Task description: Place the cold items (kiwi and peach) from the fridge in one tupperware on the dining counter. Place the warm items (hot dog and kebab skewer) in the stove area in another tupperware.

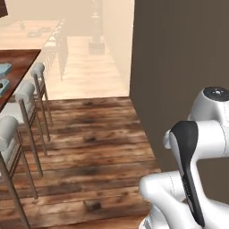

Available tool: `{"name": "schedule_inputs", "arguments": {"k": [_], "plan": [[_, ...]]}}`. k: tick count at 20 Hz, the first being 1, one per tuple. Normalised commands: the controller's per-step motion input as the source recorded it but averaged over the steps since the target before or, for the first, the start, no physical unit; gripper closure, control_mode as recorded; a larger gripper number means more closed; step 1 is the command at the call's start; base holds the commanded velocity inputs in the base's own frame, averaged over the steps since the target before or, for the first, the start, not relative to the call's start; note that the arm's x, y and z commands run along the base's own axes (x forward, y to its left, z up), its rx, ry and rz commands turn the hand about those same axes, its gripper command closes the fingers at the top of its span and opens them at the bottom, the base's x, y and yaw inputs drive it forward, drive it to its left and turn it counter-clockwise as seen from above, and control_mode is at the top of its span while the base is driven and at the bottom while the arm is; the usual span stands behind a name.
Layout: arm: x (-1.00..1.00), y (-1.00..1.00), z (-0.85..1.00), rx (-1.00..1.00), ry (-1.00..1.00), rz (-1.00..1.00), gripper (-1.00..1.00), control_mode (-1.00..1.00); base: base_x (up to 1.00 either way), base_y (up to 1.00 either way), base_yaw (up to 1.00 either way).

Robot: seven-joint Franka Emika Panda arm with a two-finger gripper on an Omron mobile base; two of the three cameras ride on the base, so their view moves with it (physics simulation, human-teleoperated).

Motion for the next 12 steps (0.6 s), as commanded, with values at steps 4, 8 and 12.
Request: {"name": "schedule_inputs", "arguments": {"k": [4,8,12], "plan": [[0.00,0.00,0.00,0.00,0.00,0.00,1.00,1.00,1.00,-0.03,0.34],[0.00,0.00,0.00,0.00,0.00,0.00,1.00,1.00,1.00,-0.16,0.37],[0.00,0.00,0.00,0.00,0.00,0.00,1.00,1.00,1.00,-0.27,0.39]]}}
